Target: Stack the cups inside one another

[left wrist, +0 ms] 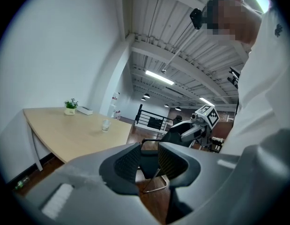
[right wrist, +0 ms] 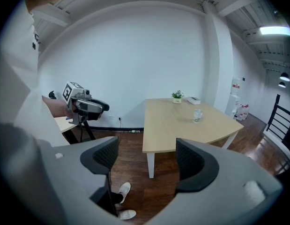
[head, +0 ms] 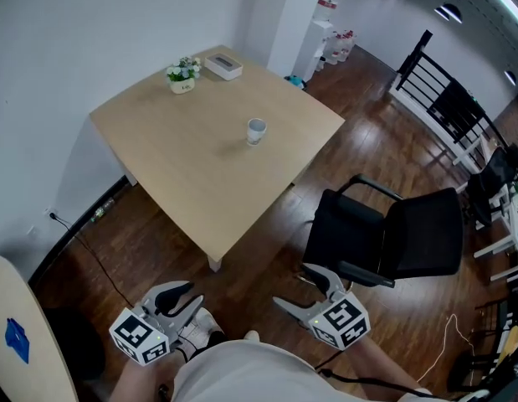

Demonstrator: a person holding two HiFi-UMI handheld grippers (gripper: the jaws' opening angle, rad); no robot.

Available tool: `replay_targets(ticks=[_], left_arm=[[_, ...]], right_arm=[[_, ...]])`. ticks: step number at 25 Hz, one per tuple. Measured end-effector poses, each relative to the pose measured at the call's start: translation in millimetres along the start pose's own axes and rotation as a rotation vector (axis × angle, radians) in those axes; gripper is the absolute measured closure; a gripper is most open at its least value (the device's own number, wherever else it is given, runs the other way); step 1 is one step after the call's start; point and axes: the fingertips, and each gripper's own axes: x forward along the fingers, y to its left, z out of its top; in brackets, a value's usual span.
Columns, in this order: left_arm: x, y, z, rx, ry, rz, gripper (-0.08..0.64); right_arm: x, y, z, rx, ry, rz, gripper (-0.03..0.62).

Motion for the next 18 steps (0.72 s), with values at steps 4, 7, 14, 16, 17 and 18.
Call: replay_targets(ticks=[4,7,14,16,17,18], left_arm=[[18,-38,0,0.011,0.008,-0.042,0.433],[23,-58,-7,0.011,0.028,-0.054,0.428],[22,-73,-17,0.013,0.058,-0.043,0.423],[19,-70,-13,0.012,0.061,-0.026,0.423],[18,-67,-12,0.013,0.060,-0.020,0.423],[16,-65,-10,0.013,0.059,-0.015,0.423]], right_arm=[[-25,-1,-24,0.031,-0.009,-0.013,0.216],[-37,3,-41,0.043,-0.010,-0.003,0.216],[-40,3,-55,0.061,-0.018,0.014,0.216],[-37,4,-52,0.060,-0.021,0.023,0.216],[-35,5,-50,0.058,-0.022,0.027,0.216],[-33,6,-49,0.057,-0.023,0.032,0.216]])
